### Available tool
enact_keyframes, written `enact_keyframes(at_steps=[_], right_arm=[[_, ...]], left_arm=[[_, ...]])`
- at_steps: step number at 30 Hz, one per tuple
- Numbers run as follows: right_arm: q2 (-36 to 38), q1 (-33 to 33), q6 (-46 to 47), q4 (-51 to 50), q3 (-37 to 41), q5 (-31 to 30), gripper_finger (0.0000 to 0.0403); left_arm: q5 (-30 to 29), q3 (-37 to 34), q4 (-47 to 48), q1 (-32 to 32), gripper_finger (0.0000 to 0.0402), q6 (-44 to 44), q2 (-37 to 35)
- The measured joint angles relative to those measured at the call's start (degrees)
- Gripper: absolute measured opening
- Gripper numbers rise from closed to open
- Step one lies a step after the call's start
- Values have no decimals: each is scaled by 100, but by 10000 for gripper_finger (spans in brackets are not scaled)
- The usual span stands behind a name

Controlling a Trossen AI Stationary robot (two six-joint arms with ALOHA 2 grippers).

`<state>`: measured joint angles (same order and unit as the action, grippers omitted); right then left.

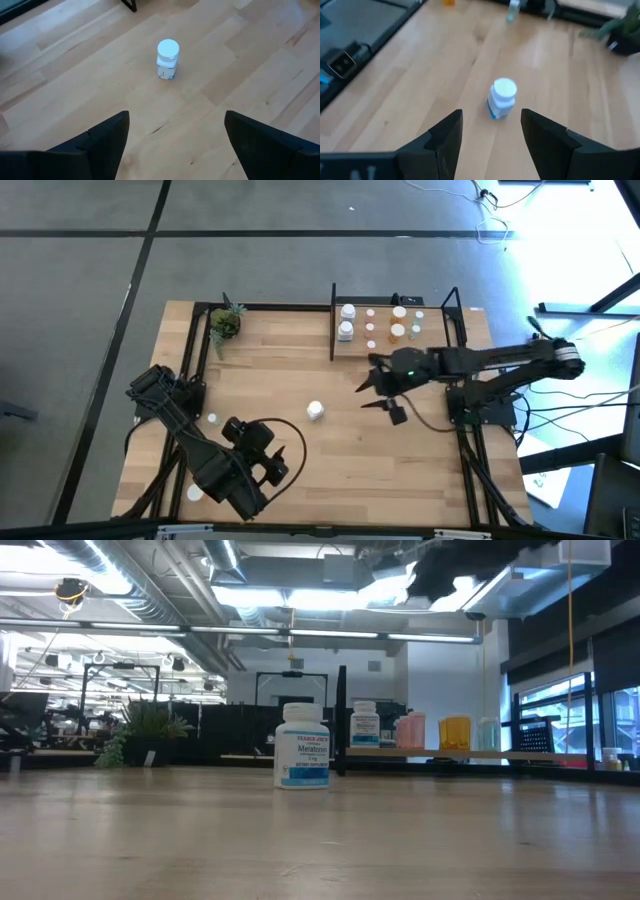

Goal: Pick and place medicine bottles onto shelf by color
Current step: Put the white pill bottle on the shelf aligned with the other white pill bottles

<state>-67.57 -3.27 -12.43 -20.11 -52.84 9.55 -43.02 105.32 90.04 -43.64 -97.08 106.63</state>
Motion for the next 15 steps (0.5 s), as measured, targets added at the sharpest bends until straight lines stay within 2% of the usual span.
enact_keyframes(at_steps=[5,9,12,15], right_arm=[[-738,13,-73,333,0,10,205],[-1193,15,-140,934,0,321,205],[-1451,15,3,1582,0,560,205],[-1576,13,-8,1813,0,497,205]], left_arm=[[27,0,0,-1,322,-20,0],[55,0,-1,-1,322,-31,0],[61,0,0,0,322,-33,0],[65,0,-1,0,322,-33,0]])
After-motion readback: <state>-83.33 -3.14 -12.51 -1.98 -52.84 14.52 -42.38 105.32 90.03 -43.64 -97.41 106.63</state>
